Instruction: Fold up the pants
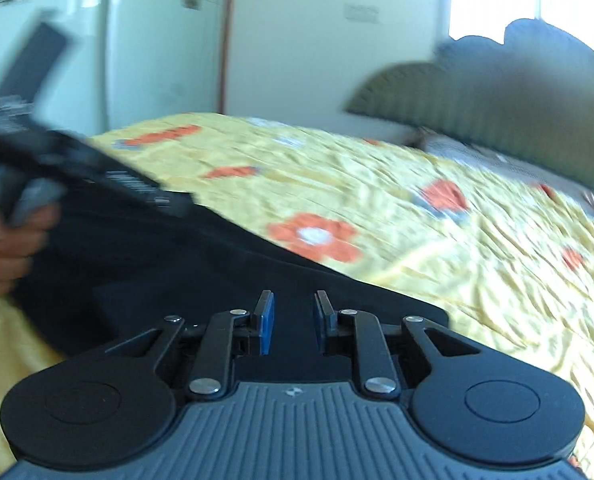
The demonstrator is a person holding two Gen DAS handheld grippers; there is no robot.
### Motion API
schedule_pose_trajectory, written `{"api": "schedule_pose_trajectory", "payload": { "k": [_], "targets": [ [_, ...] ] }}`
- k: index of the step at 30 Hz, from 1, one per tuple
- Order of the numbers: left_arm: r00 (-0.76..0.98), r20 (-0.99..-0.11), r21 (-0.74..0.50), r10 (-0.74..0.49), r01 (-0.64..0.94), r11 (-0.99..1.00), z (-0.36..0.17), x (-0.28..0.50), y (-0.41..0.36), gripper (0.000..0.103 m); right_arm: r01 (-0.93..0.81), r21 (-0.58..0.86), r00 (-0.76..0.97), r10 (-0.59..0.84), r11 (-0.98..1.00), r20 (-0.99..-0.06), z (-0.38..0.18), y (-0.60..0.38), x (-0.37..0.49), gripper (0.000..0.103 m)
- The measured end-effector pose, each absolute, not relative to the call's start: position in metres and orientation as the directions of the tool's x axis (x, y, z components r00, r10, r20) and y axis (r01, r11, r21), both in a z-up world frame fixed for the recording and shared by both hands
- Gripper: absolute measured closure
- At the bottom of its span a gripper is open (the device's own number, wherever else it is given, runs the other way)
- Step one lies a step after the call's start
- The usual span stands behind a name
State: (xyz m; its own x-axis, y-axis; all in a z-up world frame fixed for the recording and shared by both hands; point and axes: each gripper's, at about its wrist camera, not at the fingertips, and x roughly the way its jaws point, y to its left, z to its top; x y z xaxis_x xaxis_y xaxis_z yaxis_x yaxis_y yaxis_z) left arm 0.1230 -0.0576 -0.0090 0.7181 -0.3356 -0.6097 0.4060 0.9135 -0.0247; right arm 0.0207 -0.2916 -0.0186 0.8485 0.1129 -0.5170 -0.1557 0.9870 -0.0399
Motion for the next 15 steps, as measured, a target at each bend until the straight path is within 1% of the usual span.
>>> {"api": "schedule_pose_trajectory", "payload": {
  "k": [2, 5, 6, 7, 8, 9, 11, 12, 15],
  "targets": [
    [0.712, -0.601, -0.001, -0.364, 0.455, 0.891, -0.009, 0.111, -0.069, 0.064, -0.127, -0.01, 0.832, 0.101, 0.992, -0.546, -0.025, -0.311, 0.039, 0.083],
    [0.678, -0.62, 0.026, -0.394, 0.52, 0.854, -0.018, 0.095, -0.084, 0.061, -0.103, -0.029, 0.792, 0.065, 0.994, -0.607, -0.035, -0.326, 0.064, 0.083],
    [0.671, -0.632, 0.043, -0.389, 0.531, 0.846, -0.024, 0.092, -0.088, 0.061, -0.091, -0.041, 0.78, 0.045, 0.995, -0.624, -0.04, -0.33, 0.068, 0.083],
    [0.669, -0.645, 0.066, -0.369, 0.531, 0.845, -0.032, 0.09, -0.091, 0.061, -0.093, -0.036, 0.775, 0.05, 0.995, -0.63, -0.044, -0.332, 0.073, 0.081],
    [0.667, -0.662, 0.092, -0.342, 0.525, 0.846, -0.04, 0.09, -0.093, 0.061, -0.086, -0.014, 0.779, 0.058, 0.996, -0.624, -0.044, -0.337, 0.07, 0.076],
    [0.669, -0.67, 0.112, -0.321, 0.519, 0.847, -0.046, 0.089, -0.094, 0.059, -0.059, 0.001, 0.781, 0.047, 0.998, -0.623, -0.043, -0.342, 0.069, 0.075],
    [0.68, -0.655, 0.104, -0.33, 0.514, 0.851, -0.046, 0.085, -0.087, 0.06, -0.017, -0.004, 0.798, 0.012, 1.0, -0.603, -0.036, -0.341, 0.063, 0.075],
    [0.674, -0.657, 0.086, -0.337, 0.512, 0.855, -0.042, 0.085, -0.082, 0.06, -0.024, 0.004, 0.808, 0.022, 1.0, -0.589, -0.032, -0.34, 0.059, 0.075],
    [0.669, -0.654, 0.034, -0.352, 0.491, 0.871, -0.036, 0.085, -0.066, 0.059, -0.099, 0.09, 0.813, 0.133, 0.991, -0.567, -0.022, -0.328, 0.042, 0.075]
  ]
}}
